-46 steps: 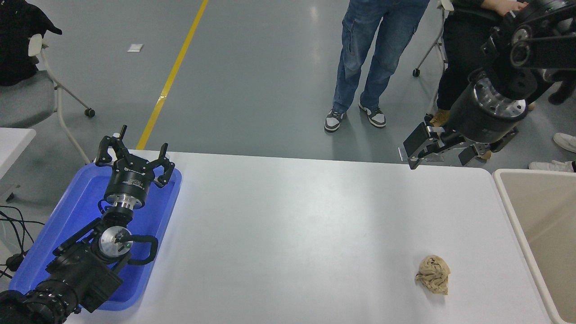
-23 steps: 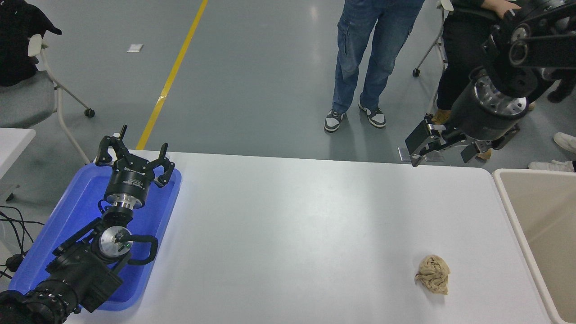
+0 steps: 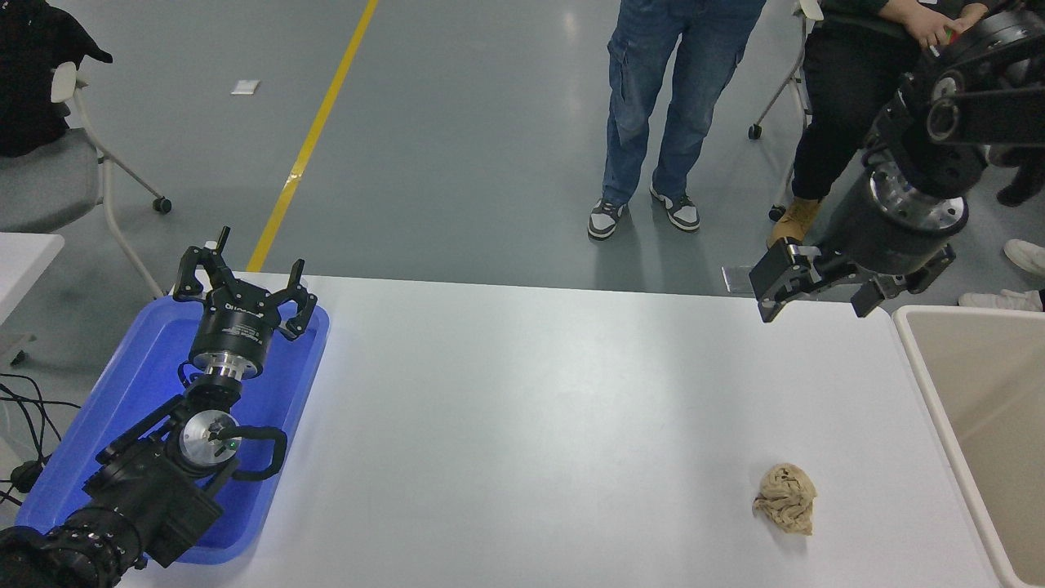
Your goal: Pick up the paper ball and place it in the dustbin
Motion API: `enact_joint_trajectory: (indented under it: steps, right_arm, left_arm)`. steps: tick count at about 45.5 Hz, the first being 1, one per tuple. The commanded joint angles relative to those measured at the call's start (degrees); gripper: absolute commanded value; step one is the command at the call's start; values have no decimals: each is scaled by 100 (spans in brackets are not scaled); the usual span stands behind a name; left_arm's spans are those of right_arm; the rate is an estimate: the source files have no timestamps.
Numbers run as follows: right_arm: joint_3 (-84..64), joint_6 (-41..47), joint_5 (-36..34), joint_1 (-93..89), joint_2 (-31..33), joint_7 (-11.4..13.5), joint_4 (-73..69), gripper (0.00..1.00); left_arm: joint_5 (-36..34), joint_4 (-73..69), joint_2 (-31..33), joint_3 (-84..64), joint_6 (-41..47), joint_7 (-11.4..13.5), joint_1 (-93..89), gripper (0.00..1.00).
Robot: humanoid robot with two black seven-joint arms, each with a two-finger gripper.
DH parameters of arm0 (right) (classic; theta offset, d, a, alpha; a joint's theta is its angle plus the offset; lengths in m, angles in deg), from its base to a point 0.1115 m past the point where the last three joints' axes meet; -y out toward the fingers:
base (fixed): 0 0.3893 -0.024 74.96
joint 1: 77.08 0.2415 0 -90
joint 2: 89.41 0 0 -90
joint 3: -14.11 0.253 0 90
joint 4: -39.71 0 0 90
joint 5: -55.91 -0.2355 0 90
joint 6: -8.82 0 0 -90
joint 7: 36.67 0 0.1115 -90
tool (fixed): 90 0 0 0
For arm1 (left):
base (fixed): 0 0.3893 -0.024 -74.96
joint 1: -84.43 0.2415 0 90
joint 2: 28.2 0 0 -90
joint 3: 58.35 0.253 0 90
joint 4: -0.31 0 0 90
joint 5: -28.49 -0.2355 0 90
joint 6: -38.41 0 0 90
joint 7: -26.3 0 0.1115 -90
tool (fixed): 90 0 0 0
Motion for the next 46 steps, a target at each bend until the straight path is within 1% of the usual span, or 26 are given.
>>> enact_joint_trajectory:
  steps: [1, 13, 24, 46]
  right_arm:
    - [-1, -554, 48, -698, -16, -4, 5, 100]
    - [104, -1662, 101, -1533, -43, -4, 22, 100]
    - [307, -2426, 637, -2122, -43, -4, 14, 100]
    - [342, -3262, 1050, -2975, -43, -13, 40, 100]
  left_arm:
    - [-3, 0, 0, 0, -1, -2, -5, 100]
    - [-3, 0, 0, 0, -1, -2, 4, 100]
    - [6, 0, 0, 0, -1, -2, 4, 100]
    - [6, 0, 0, 0, -1, -2, -5, 100]
